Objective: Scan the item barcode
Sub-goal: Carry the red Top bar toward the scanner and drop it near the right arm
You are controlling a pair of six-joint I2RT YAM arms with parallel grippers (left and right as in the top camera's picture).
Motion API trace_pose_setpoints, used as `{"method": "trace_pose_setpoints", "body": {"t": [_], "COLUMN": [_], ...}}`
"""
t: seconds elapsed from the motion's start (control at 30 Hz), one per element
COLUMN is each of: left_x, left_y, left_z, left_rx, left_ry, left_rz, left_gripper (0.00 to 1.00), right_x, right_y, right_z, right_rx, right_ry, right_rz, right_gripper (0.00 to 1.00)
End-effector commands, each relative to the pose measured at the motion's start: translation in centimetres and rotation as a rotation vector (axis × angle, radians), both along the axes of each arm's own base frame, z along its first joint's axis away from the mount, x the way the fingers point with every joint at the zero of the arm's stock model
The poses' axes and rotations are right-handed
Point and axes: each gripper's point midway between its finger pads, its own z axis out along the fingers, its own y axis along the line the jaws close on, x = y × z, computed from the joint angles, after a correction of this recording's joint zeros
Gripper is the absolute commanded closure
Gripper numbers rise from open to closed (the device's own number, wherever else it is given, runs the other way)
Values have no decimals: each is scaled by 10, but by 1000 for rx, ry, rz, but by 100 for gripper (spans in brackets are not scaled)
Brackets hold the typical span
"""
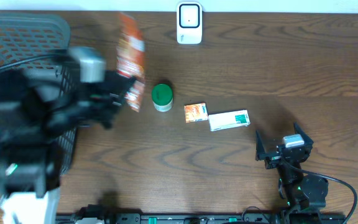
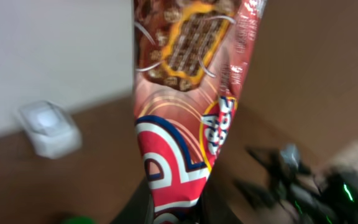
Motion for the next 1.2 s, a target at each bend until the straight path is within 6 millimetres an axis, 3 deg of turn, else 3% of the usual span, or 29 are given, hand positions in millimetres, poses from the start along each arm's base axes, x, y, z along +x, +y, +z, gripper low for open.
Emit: {"method": "trace_pose_setpoints", "body": {"t": [0.0,0.27,0.5,0.7,0.97,1.17], "left_x": [1,2,-17,-40,-51,-55], "left_y": [-42,-124,-161,-176,-184,-189], "left_z": [-48,-161,-235,-233,-240,-257], "left_rx": [81,133,86,-94,-78,-14], "left_ry": [14,312,563,704,771,778], "left_rz": [-204,-514,-708,-870,-884,-869], "left_gripper": [93,93,93,93,92,93], "right_x": [0,0,0,0,0,0], "right_y": [1,1,1,1,1,1], "right_z": [-1,-1,-1,-1,-1,-1], "right_rx": [10,10,10,10,10,10], "right_ry": [6,6,6,6,5,6], "right_rz": [2,2,2,2,2,2], "right_gripper": [1,1,1,1,1,1]}}
